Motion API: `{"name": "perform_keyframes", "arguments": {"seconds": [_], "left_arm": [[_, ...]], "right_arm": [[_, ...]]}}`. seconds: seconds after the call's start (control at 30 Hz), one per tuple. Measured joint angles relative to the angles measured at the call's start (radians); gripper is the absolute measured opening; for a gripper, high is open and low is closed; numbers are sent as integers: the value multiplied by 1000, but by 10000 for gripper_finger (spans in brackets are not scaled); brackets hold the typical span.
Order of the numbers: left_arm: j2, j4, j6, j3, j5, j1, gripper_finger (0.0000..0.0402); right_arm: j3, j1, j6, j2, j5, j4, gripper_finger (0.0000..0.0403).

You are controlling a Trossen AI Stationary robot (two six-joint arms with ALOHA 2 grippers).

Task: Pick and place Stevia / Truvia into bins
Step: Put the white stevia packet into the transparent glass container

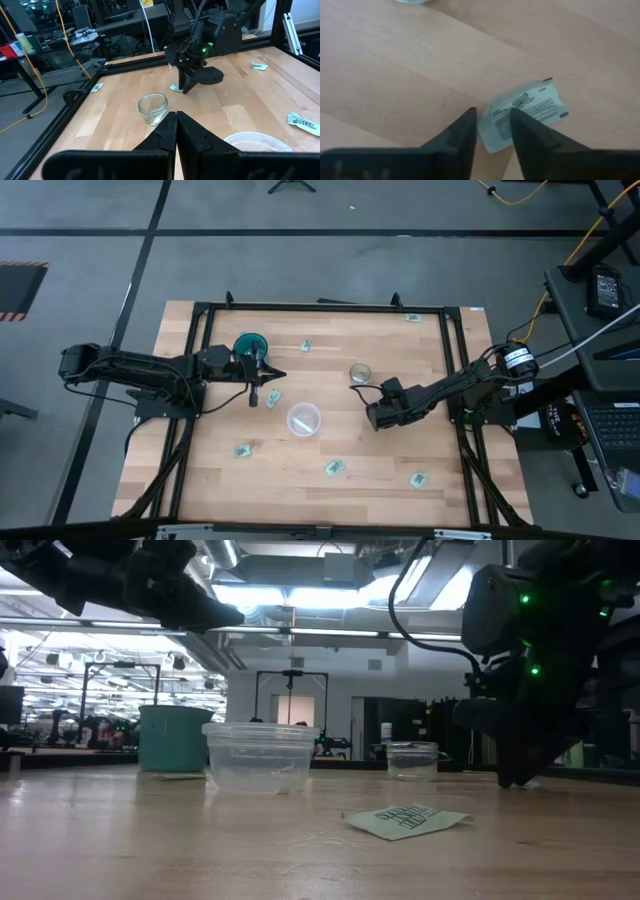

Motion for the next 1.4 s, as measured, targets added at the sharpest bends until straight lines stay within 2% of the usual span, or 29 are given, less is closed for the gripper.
{"name": "perform_keyframes", "arguments": {"seconds": [0.23, 0.63, 0.77, 1.13, 1.4], "left_arm": [[0, 0, 0, 0, 0, 0, 4], [0, 0, 0, 0, 0, 0, 4], [0, 0, 0, 0, 0, 0, 4], [0, -2, 0, 0, 0, 0, 4], [0, -19, 0, 0, 0, 0, 4]], "right_arm": [[-1, 0, -33, 0, 2, -11, 9], [-4, -1, -105, -21, -25, -8, 2], [-6, 0, -143, -75, -49, -10, 1], [-4, 0, -293, -228, 4, -4, 0], [-3, 0, -471, -373, 55, -3, 0]]}}
